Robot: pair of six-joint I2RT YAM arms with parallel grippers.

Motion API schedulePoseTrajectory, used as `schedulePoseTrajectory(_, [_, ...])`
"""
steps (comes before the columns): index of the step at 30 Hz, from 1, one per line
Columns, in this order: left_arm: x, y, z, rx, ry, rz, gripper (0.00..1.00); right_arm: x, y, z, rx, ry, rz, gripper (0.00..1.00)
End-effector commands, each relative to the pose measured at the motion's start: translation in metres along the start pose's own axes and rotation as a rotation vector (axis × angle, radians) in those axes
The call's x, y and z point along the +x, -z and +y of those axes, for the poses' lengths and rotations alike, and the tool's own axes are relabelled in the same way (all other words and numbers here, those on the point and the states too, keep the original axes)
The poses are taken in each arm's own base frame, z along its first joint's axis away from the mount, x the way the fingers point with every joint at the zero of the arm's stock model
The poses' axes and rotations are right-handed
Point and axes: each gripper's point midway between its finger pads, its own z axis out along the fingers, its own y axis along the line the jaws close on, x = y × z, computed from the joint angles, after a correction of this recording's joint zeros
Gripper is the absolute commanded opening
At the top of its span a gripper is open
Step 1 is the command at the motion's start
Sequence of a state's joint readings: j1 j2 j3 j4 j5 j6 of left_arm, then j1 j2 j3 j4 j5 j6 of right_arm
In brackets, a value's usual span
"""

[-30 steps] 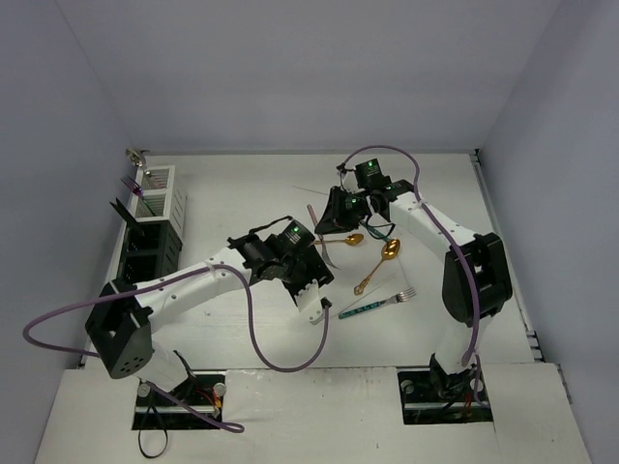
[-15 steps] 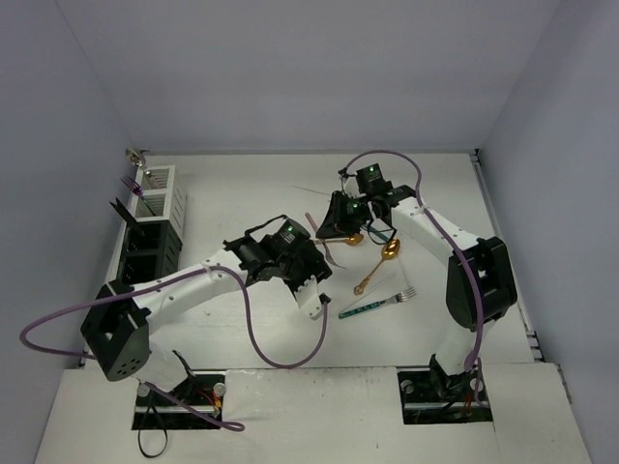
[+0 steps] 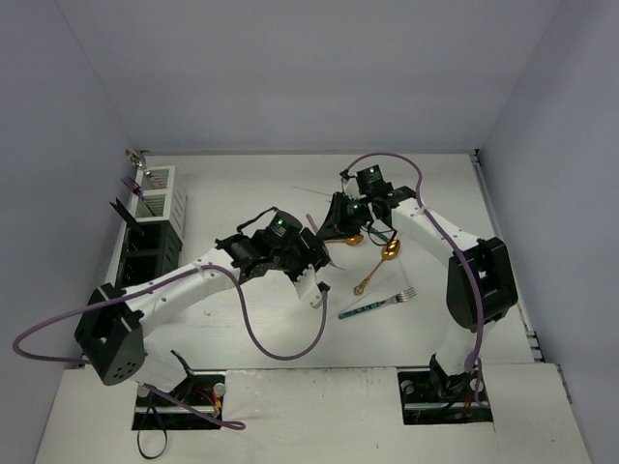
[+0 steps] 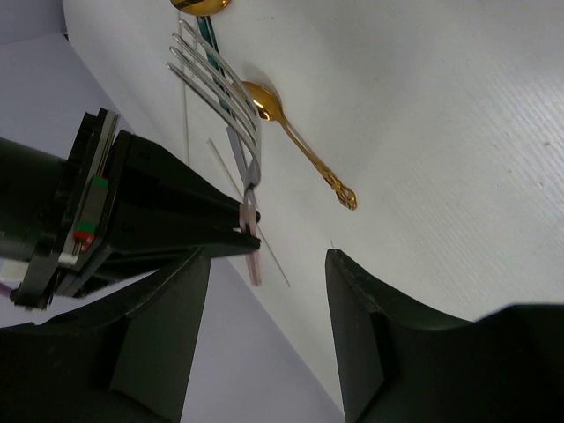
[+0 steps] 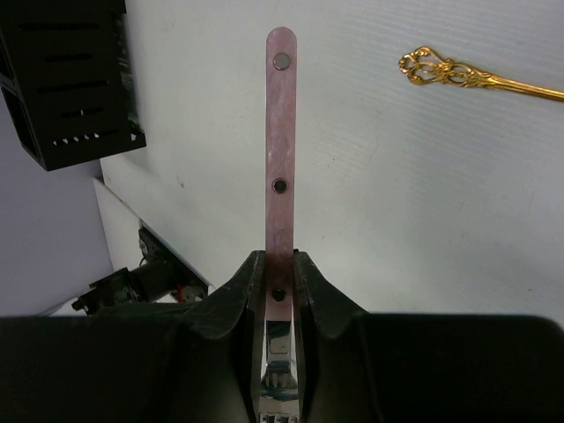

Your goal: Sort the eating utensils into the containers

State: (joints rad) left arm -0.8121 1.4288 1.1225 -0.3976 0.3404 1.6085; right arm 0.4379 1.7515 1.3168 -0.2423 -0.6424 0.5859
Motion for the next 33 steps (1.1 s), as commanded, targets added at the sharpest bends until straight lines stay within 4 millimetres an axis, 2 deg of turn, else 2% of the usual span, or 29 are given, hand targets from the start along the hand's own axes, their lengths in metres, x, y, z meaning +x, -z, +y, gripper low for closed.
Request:
schedulePoseTrajectory(1, [0.002, -0.002, 0.053, -0.147, -0.012, -0.020, 0.51, -0.006, 0.018, 0.039, -0.084, 0.048, -0.057, 0.00])
schedulePoseTrajectory(8, [0.003, -0.020, 0.059, -0.129, -0.006, -0.046, 0.49, -0.007, 0.019, 0.046, -0.101, 0.046, -0.052, 0.00])
schedulePoseTrajectory(17, [0.005, -0.029, 0.043, -0.083, 0.014, -0.045, 0.11, -0.007, 0.021, 0.050, -0.115, 0.047, -0.051, 0.00])
schedulePoseTrajectory(22, [0.006, -0.027, 0.034, -0.083, 0.013, -0.033, 0.00, -0.005, 0.022, 0.052, -0.136, 0.064, -0.035, 0.03])
schedulePoseTrajectory(24, [0.005, -0.021, 0.033, -0.098, 0.020, -0.030, 0.00, -0.011, 0.025, 0.054, -0.157, 0.081, -0.038, 0.42])
schedulePoseTrajectory(26, [0.002, -0.014, 0.029, -0.098, 0.030, -0.032, 0.00, -0.020, 0.032, 0.057, -0.173, 0.111, -0.058, 0.73])
schedulePoseTrajectory(27, [0.001, -0.014, 0.027, -0.093, 0.038, -0.033, 0.00, -0.024, 0.034, 0.055, -0.172, 0.110, -0.067, 0.76])
schedulePoseTrajectory(29, [-0.006, 0.004, 0.028, -0.118, 0.056, -0.041, 0.00, -0.045, 0.050, 0.056, -0.198, 0.129, -0.113, 0.95])
schedulePoseTrajectory(30, [-0.009, 0.013, 0.028, -0.131, 0.075, -0.044, 0.00, -0.056, 0.059, 0.053, -0.206, 0.130, -0.137, 1.00])
schedulePoseTrajectory(33, [-0.014, 0.038, 0.030, -0.173, 0.200, -0.045, 0.00, -0.091, 0.088, 0.039, -0.208, 0.119, -0.227, 1.00])
